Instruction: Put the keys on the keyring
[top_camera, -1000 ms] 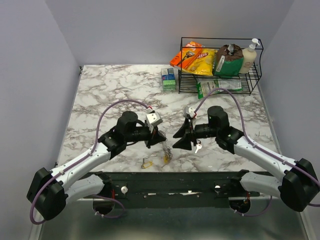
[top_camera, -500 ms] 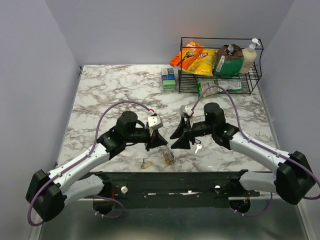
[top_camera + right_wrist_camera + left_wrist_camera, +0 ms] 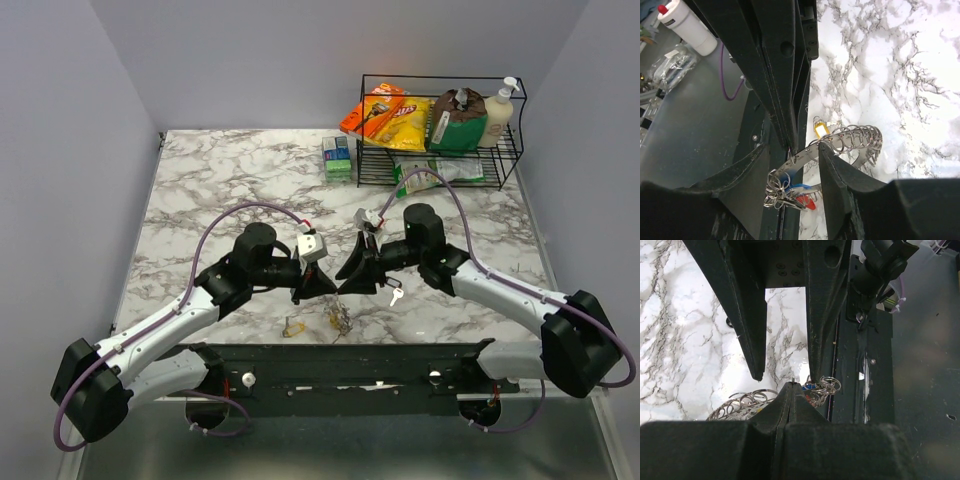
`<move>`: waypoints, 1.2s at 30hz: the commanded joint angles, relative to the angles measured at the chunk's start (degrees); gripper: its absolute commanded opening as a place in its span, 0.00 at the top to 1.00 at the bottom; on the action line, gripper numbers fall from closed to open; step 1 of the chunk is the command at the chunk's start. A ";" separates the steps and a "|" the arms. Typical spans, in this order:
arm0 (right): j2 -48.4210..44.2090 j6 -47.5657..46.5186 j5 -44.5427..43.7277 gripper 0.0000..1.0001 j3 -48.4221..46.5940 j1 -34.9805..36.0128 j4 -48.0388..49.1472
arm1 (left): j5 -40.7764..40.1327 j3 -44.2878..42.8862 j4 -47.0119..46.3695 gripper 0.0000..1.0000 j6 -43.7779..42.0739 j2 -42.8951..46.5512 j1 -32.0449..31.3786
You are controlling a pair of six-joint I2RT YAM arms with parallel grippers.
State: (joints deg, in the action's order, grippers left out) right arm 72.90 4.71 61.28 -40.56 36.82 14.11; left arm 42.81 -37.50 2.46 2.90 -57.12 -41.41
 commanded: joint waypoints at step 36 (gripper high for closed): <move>1.98 0.83 -1.42 1.00 0.21 0.45 -0.66 | -1.14 -2.93 -5.80 0.98 3.08 1.49 -0.87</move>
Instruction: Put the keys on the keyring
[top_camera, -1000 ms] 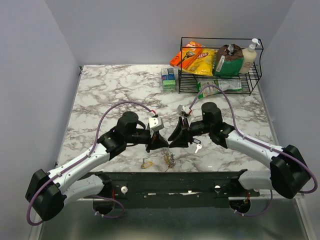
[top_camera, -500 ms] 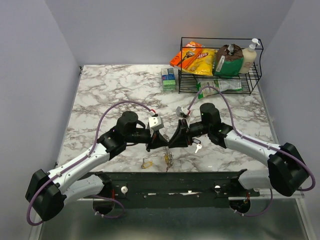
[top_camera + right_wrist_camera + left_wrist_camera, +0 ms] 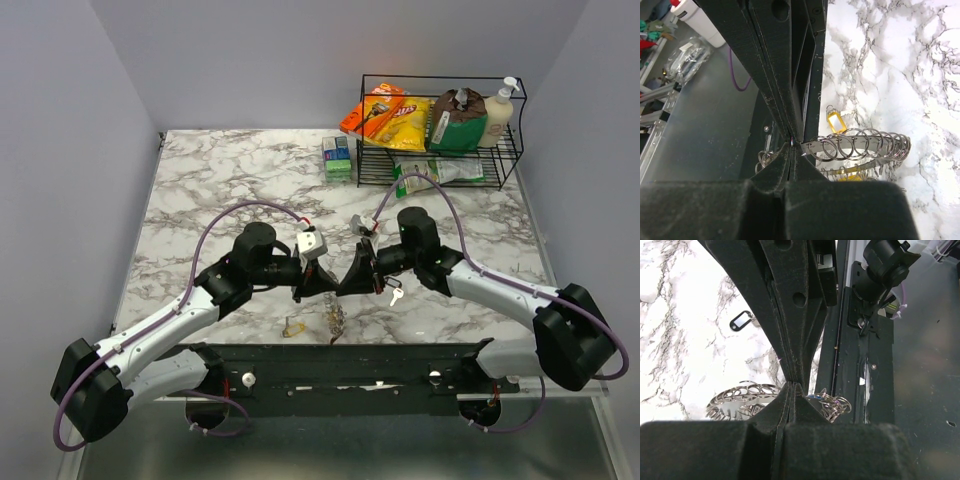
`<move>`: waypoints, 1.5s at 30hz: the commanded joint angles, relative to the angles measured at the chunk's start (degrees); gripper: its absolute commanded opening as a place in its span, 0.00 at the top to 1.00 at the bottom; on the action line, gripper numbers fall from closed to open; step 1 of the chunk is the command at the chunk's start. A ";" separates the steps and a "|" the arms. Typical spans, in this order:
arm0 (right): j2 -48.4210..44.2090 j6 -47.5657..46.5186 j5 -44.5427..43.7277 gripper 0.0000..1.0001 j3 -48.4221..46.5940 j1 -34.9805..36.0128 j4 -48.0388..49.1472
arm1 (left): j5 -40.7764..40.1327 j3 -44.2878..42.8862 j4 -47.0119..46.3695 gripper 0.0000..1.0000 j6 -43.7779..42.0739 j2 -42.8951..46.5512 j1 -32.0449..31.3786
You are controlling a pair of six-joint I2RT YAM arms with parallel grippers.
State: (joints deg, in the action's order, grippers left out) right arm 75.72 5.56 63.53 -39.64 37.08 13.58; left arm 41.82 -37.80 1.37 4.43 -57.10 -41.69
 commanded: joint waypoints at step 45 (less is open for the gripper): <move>-19.74 19.75 -14.75 1.00 4.39 0.27 22.36 | 11.26 4.32 -49.44 0.55 30.38 -1.52 6.71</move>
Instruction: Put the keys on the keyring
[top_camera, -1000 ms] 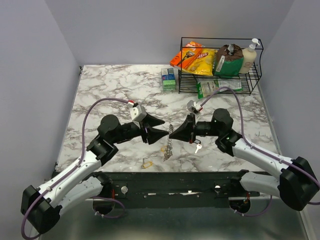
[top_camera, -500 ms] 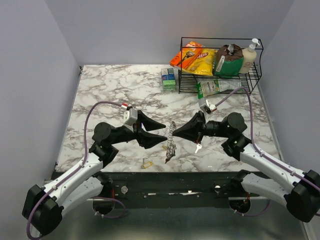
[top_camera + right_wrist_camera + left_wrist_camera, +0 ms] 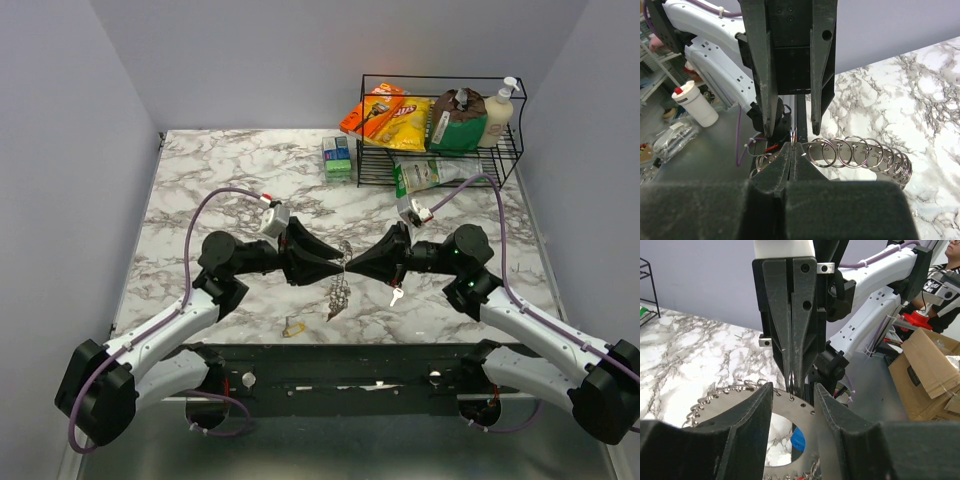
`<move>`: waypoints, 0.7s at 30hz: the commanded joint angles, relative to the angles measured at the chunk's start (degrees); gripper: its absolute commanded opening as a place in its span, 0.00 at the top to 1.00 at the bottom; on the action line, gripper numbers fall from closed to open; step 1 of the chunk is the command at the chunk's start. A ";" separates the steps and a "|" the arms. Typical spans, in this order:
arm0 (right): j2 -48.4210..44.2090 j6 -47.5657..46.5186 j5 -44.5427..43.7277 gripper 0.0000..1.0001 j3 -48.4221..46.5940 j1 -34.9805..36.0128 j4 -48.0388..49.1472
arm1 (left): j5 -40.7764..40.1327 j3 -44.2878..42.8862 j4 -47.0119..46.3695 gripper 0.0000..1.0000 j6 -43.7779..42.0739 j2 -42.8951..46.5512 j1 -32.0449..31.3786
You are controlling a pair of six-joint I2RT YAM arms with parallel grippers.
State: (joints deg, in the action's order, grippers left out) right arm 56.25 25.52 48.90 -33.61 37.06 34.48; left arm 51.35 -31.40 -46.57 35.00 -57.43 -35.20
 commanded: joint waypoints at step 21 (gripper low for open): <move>-0.52 -5.64 -1.70 0.65 -3.39 0.21 -6.34 | -2.40 -13.42 33.00 1.00 -20.49 -1.11 -0.92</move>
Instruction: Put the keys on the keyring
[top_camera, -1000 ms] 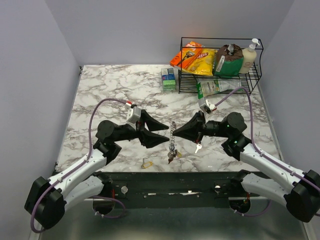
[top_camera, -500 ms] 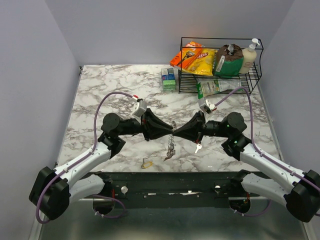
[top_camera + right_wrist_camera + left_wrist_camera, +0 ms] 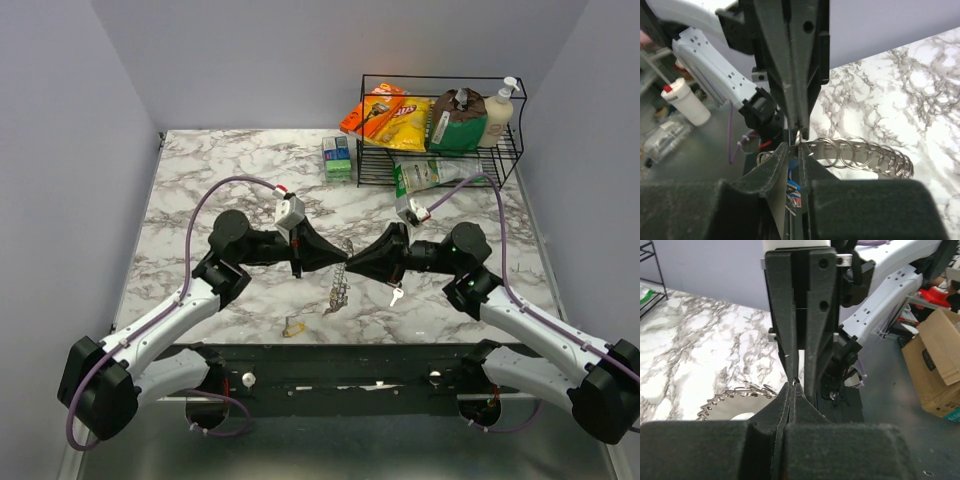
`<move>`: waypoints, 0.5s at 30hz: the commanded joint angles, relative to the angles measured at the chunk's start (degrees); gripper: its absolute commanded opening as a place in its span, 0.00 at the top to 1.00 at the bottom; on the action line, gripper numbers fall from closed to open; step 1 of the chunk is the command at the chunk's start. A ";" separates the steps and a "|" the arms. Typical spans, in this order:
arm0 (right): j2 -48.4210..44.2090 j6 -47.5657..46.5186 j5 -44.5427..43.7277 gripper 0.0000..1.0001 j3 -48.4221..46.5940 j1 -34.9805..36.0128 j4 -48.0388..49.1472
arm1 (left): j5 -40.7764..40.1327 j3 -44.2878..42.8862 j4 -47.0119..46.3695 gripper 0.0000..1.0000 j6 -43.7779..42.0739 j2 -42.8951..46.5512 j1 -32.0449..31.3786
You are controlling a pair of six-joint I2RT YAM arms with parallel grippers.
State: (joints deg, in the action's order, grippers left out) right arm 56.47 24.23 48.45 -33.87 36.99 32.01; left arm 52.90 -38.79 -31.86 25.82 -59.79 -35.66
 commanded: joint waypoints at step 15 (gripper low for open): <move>-4.09 -13.50 -4.78 0.36 -6.47 0.10 -15.49 | -2.46 -21.94 51.89 1.00 -31.45 -3.40 -1.52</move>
State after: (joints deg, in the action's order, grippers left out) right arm 51.92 13.37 42.98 -37.95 37.06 19.22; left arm 49.30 -57.14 11.00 0.51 -62.26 -36.64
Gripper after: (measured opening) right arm 0.667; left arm 0.009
